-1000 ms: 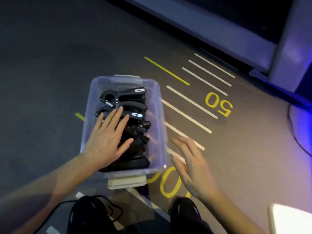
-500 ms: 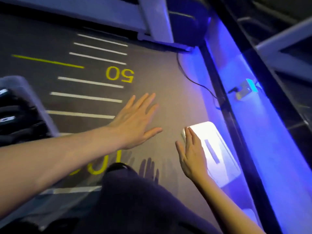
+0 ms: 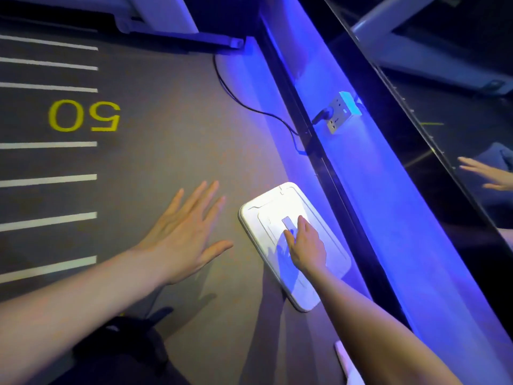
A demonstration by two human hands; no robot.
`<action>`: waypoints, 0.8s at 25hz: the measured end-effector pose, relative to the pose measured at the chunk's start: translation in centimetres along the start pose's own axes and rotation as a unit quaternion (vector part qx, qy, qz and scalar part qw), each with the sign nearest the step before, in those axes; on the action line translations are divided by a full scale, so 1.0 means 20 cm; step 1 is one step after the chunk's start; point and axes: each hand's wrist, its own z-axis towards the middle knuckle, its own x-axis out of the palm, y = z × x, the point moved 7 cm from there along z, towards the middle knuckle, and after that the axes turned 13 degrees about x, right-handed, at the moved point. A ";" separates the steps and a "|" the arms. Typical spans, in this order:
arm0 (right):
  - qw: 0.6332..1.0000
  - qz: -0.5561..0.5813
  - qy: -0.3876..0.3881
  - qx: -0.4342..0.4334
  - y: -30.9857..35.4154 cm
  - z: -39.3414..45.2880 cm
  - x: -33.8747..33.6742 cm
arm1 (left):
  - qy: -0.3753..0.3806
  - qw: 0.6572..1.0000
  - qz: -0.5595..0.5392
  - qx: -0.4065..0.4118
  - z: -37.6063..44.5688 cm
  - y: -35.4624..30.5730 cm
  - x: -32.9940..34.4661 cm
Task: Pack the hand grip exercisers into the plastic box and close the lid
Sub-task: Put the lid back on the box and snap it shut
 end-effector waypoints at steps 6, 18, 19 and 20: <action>0.996 -0.046 0.033 0.073 -0.05 0.23 0.21 | 0.014 1.000 -0.020 0.001 0.14 0.06 0.14; 0.994 -0.055 0.068 0.073 0.01 0.37 0.19 | 0.007 1.000 -0.019 -0.020 0.18 0.15 0.18; 0.995 -0.037 0.059 0.072 0.03 0.36 0.16 | 0.015 0.999 -0.019 -0.023 0.18 0.16 0.18; 0.997 -0.021 0.045 0.065 0.08 0.35 0.13 | 0.013 0.999 -0.018 -0.028 0.16 0.16 0.16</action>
